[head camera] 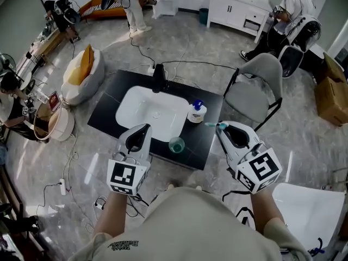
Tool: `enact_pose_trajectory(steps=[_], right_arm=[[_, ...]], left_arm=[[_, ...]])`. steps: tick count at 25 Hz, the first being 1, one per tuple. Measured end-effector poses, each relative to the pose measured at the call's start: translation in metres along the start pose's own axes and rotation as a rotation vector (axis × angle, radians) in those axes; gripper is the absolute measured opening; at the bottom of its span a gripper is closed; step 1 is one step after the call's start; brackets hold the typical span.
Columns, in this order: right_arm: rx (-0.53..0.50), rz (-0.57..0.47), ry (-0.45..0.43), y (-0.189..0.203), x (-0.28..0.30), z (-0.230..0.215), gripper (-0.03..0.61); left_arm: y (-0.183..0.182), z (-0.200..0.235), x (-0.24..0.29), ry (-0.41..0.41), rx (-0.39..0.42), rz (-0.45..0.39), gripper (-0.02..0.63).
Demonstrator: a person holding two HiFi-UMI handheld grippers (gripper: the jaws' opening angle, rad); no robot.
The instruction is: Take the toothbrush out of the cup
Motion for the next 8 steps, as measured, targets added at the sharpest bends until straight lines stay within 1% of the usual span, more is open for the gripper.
enact_pose_trajectory(steps=[8], right_arm=[[-0.009,-0.023,0.012,-0.0060,-0.0008,-0.0029,0.026]], left_arm=[[-0.0088,-0.0010,0.0023,0.000,0.024,-0.011,0.002]])
Point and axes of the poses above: the fingertips, and each gripper's own axes: x forward along the fingers, z to its left, y out of its underside, the point moved 9 cm from there along -x, backward along the fingers, and after that the axes turned 8 degrees about y, right-handed, at the moved point
